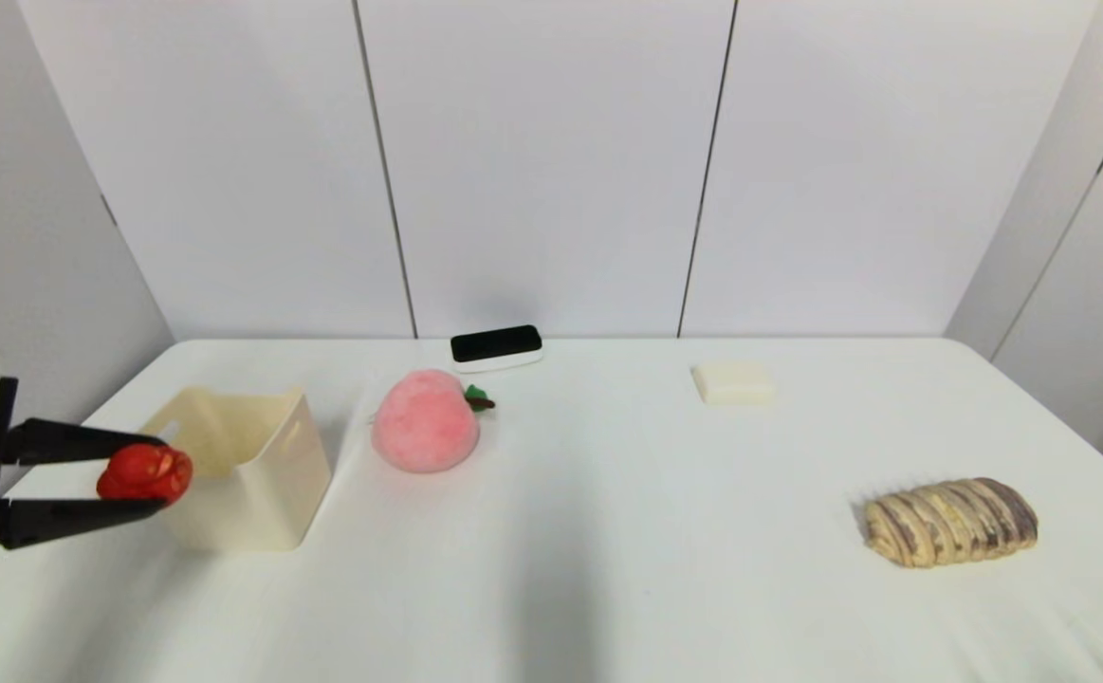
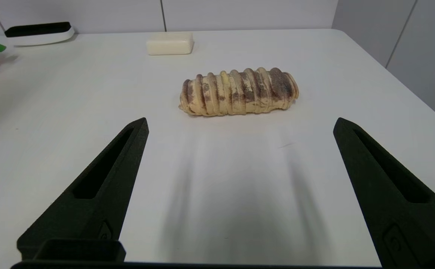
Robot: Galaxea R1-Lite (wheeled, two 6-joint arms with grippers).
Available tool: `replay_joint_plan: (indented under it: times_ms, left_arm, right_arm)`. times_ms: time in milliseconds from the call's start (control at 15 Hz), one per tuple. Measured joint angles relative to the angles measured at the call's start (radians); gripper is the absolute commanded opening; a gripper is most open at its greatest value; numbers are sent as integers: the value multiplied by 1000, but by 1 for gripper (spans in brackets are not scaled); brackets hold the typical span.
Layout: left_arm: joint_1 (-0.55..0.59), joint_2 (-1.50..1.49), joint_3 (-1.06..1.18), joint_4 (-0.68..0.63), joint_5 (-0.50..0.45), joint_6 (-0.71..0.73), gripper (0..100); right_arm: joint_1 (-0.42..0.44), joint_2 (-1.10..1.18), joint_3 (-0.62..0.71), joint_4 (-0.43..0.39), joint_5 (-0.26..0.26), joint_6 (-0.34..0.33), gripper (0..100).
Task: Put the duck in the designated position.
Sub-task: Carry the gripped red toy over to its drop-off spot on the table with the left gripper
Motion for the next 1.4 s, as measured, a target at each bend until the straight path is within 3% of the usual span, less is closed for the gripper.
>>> replay_joint_plan:
  times_ms: [200,533,933,1400]
  left_arm:
    - [44,7,125,79,-2,218,0]
    - [112,49,278,45,37,414,0]
    - [165,142,378,-144,49,466,0]
    - [180,217,386,-157,58,499,0]
  right_arm:
    - [0,0,0,0,0,0,100]
    - [0,0,0,0,0,0,100]
    - [0,0,0,0,0,0,100]
    - [0,0,0,0,0,0,100]
